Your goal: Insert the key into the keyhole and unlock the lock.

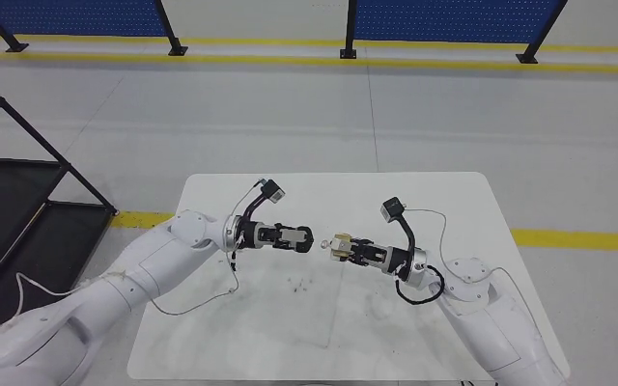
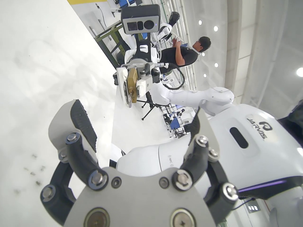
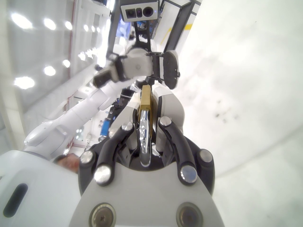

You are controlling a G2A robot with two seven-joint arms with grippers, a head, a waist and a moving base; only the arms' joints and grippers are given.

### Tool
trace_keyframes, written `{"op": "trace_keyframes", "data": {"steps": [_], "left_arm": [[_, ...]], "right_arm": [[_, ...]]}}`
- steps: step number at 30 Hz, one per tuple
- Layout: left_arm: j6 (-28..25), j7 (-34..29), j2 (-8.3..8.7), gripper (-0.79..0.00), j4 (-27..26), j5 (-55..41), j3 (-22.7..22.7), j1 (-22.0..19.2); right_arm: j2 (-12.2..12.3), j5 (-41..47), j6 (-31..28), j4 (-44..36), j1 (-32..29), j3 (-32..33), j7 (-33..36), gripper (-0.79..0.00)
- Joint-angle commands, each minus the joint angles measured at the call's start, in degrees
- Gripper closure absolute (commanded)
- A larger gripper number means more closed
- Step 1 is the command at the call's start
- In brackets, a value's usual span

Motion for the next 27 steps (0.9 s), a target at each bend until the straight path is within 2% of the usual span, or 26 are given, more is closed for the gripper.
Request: {"op": "trace_keyframes", "data": {"steps": [1,6,9,10,18,22,27], "left_arm": [[0.34,-0.5,-0.32,-0.785,0.11,-0.34,-0.3,0.24],[1.28,-3.18,-1.39,-0.785,0.48,-0.76,-0.93,0.51],[1.96,-3.78,-2.1,-0.566,1.18,-0.43,-1.24,0.52],[2.1,-3.9,-2.32,-0.406,1.43,-0.23,-1.36,0.51],[2.58,-4.67,-3.79,-0.286,2.75,0.97,-2.74,0.82],[2.95,-5.15,-4.37,-0.256,3.15,1.36,-3.52,1.11],[3.52,-5.72,-4.99,-0.256,3.42,1.94,-4.45,1.63]], "right_arm": [[0.0,0.0,0.0,0.0,0.0,0.0,0.0,0.0],[0.0,0.0,0.0,0.0,0.0,0.0,0.0,0.0],[0.0,0.0,0.0,0.0,0.0,0.0,0.0,0.0],[0.0,0.0,0.0,0.0,0.0,0.0,0.0,0.0],[0.0,0.0,0.0,0.0,0.0,0.0,0.0,0.0],[0.0,0.0,0.0,0.0,0.0,0.0,0.0,0.0],[0.0,0.0,0.0,0.0,0.0,0.0,0.0,0.0]]}}
